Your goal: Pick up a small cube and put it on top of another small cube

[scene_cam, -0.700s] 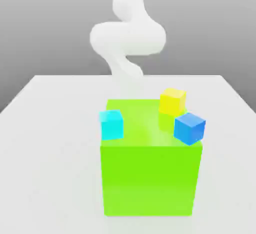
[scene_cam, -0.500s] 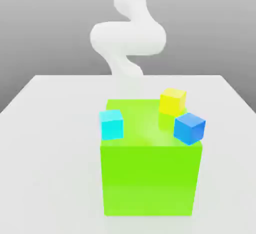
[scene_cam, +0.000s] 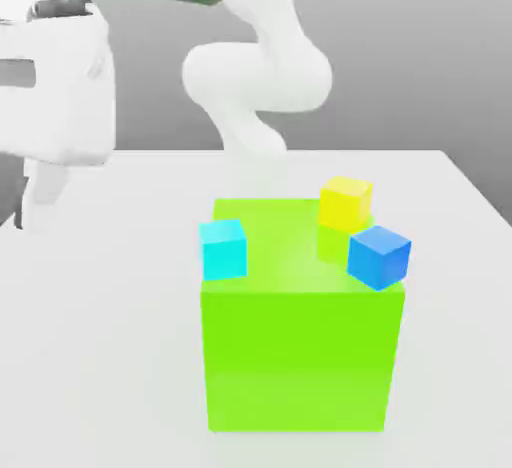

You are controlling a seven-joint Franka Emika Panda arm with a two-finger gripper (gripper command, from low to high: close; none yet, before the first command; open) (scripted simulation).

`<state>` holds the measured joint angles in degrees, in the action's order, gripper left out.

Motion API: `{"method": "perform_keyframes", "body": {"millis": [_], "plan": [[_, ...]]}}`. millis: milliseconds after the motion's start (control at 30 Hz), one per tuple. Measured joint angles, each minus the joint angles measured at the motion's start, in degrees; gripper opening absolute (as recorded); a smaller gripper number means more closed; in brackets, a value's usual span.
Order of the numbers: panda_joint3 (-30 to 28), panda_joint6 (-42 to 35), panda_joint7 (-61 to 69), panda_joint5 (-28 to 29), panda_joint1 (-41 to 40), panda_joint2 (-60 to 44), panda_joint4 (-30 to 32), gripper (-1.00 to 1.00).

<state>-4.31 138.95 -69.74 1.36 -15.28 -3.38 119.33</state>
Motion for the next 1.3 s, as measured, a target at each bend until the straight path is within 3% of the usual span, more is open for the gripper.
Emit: {"method": "perform_keyframes", "body": {"millis": [400,533,567,767,933,1300], "plan": [[-3.14,3.5,-7.08,-6.96,-5.93,-25.1,-6.35,0.0],[-2.26,8.55,-6.93,-8.68,-7.34,-33.4,-8.3,0.0],[-2.07,9.48,-6.84,-8.86,-7.51,-34.66,-8.59,-1.0],[-1.98,10.03,-6.65,-9.14,-7.58,-35.29,-8.73,-1.0],[-3.02,4.18,-6.89,-7.8,-6.24,-27.55,-6.82,-1.0],[7.02,-8.18,10.76,-0.68,3.78,-4.59,3.47,-1.0]]}}
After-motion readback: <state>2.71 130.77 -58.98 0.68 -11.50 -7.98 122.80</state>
